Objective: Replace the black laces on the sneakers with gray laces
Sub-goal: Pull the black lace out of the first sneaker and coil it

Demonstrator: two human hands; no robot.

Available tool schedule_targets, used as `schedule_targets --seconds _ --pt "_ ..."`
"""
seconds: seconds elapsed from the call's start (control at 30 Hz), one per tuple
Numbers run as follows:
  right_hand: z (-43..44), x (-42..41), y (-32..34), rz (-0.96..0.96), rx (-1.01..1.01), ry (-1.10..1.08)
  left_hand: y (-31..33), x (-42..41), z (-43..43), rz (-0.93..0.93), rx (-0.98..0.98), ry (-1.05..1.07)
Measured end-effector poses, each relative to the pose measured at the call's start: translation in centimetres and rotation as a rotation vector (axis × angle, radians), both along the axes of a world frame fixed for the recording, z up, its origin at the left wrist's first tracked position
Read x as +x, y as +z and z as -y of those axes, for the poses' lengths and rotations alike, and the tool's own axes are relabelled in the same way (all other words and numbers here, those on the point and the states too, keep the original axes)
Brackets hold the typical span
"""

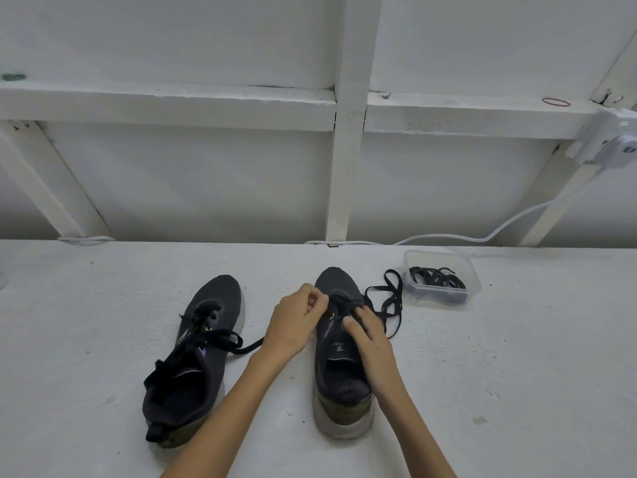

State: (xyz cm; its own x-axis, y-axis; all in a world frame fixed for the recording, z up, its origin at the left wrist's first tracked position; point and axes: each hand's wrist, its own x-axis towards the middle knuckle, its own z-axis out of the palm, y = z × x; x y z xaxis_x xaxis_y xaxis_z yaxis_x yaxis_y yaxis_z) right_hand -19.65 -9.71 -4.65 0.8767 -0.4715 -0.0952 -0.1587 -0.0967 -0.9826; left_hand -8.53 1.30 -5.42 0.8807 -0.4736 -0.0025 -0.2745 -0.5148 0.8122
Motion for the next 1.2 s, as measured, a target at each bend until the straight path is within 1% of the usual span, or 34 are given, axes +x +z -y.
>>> schedule_targets --seconds 0.03,0.1,0.2,0.33,0.43,0.5,0.57,0.7,0.77,0.97,1.03,1.13,1.2 --pt "0.0 0.0 0.1 0.004 0.014 -0.008 -0.2 -0.1 -0.3 -0.059 -0.044 0.007" --pt "-0.1 0.0 -0.1 0.002 0.031 -0.019 -0.3 -0.5 -0.5 -0.086 -0.079 -0.011" --pt "-0.1 0.1 -0.6 -0.014 0.018 -0.02 -0.3 -0.7 -0.4 -0.019 -0.069 -0.037" --pt "0.0 0.0 -0.2 0.003 0.023 0.005 0.1 -0.6 0.1 0.081 0.053 -0.048" --pt "0.0 0.0 0.0 0.032 0.001 0.018 0.1 -0.4 0.3 0.122 0.051 0.03" --pt "0.0 0.0 -0.2 0.048 -0.005 0.02 -0.1 -0.3 0.4 0.109 0.029 0.08" --pt "0.0 0.0 -0.4 0.051 0.009 0.005 -0.1 -0.3 0.5 0.078 -0.006 0.084" --pt "0.0 0.0 -0.5 0.052 0.024 -0.006 -0.1 -0.6 -0.1 -0.141 -0.199 0.096" --pt "0.0 0.0 -0.5 0.054 0.022 -0.002 -0.3 -0.8 -0.3 -0.212 -0.196 0.071" --pt "0.2 0.0 -0.7 0.04 0.031 -0.001 -0.7 -1.1 0.1 -0.083 -0.105 -0.026" --pt "0.4 0.0 -0.8 0.033 0.035 0.004 -0.1 -0.4 0.1 -0.069 -0.112 0.012" --pt "0.4 0.0 -0.9 0.029 0.032 0.016 0.9 0.9 0.0 -0.1 -0.217 0.177" --pt "0.4 0.0 -1.0 0.027 0.03 0.012 1.0 1.1 0.0 -0.13 -0.266 0.213"
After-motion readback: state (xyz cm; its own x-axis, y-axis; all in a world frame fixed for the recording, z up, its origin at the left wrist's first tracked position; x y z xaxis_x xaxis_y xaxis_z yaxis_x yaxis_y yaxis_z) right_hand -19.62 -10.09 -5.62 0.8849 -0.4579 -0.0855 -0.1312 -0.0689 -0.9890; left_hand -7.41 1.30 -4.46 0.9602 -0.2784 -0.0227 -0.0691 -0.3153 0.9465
